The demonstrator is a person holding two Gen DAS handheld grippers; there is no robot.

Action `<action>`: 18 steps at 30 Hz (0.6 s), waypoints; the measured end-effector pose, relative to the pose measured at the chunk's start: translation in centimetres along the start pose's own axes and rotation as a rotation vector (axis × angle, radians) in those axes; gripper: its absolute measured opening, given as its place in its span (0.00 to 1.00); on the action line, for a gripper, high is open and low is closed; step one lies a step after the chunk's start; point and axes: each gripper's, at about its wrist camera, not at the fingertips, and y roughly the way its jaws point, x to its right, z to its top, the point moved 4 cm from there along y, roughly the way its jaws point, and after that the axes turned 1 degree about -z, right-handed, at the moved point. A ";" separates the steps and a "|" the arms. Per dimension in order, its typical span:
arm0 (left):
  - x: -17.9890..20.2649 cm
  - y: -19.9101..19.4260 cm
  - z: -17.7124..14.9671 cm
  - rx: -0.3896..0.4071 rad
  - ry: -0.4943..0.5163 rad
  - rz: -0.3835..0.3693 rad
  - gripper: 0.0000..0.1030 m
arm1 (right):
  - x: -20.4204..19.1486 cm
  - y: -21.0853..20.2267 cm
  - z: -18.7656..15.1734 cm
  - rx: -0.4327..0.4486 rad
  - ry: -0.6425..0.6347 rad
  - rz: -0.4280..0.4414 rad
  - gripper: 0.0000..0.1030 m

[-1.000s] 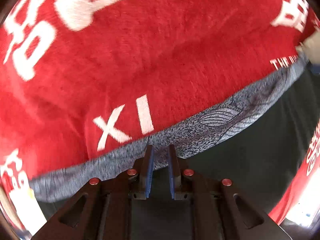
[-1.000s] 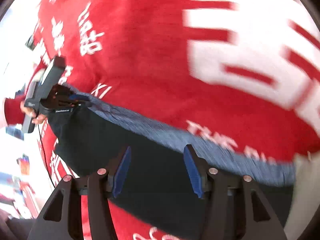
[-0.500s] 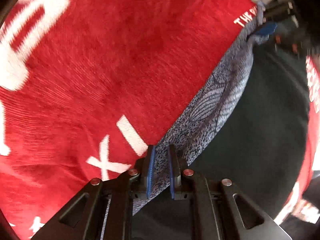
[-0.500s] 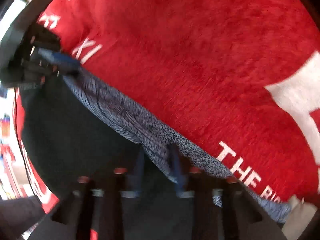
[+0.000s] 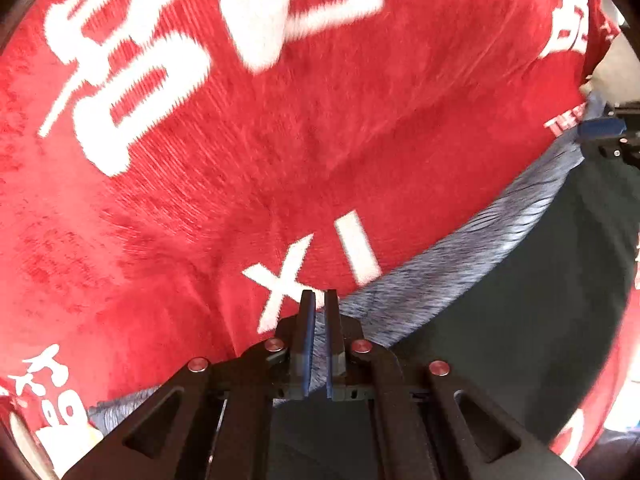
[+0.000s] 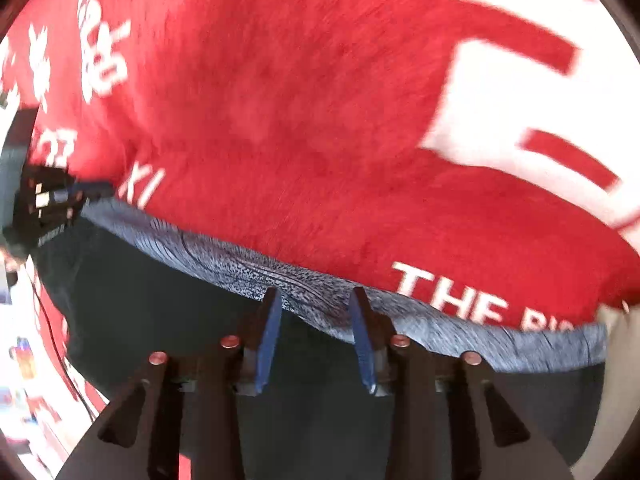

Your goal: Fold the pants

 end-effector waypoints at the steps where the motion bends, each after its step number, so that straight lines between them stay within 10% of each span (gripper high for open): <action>1: 0.6 -0.5 -0.1 0.007 -0.001 -0.028 0.03 | 0.0 -0.4 -0.1 0.009 0.041 0.031 0.38; 10: 5.6 3.5 1.5 0.008 -0.071 -0.091 0.03 | -5.3 3.4 -0.6 -0.028 0.092 0.159 0.37; 14: 5.7 4.4 1.4 0.015 -0.109 -0.053 0.04 | -2.4 5.4 -0.3 0.031 0.118 0.101 0.00; 18: 6.2 4.2 0.6 0.014 -0.070 0.010 0.04 | 4.3 4.1 -0.7 0.075 0.240 -0.103 0.00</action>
